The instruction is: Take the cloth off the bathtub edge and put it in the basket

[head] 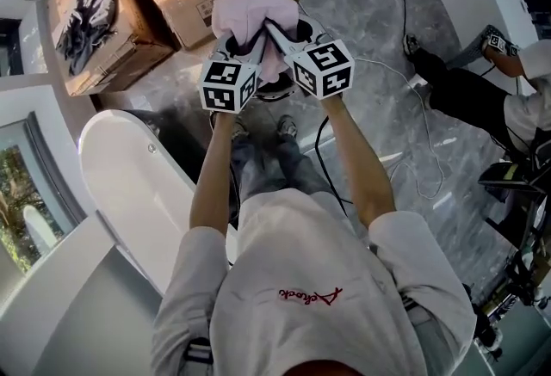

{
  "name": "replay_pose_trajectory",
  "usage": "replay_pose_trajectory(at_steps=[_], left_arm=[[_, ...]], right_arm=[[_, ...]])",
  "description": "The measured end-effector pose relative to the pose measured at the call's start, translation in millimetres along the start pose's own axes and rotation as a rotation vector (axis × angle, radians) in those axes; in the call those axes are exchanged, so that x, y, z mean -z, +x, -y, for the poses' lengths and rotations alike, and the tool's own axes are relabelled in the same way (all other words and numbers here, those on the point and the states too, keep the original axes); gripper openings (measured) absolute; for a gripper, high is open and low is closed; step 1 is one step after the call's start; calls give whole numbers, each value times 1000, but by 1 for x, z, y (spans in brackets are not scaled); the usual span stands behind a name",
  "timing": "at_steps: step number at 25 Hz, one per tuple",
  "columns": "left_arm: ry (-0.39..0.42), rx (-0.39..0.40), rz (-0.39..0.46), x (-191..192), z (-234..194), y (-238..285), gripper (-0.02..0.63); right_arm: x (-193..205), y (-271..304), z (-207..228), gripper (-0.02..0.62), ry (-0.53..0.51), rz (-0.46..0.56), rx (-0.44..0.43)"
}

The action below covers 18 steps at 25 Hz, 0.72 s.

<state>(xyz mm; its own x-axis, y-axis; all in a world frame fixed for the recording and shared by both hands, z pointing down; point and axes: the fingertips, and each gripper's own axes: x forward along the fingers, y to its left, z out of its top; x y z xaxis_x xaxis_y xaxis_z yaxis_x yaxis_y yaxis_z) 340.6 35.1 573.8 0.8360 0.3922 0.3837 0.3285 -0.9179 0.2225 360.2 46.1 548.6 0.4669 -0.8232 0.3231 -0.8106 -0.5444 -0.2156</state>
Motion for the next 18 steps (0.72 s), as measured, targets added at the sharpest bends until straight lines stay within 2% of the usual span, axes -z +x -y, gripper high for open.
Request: replay_pose_trajectory(at_steps=[14,18], left_arm=[[-122,38,-188,122,-9,51,69],[-201,32,-228,162,-14,61,67]], right_arm=[[130,30,35,98,124,-221,14],[169,40,38,98,156,-286,14]])
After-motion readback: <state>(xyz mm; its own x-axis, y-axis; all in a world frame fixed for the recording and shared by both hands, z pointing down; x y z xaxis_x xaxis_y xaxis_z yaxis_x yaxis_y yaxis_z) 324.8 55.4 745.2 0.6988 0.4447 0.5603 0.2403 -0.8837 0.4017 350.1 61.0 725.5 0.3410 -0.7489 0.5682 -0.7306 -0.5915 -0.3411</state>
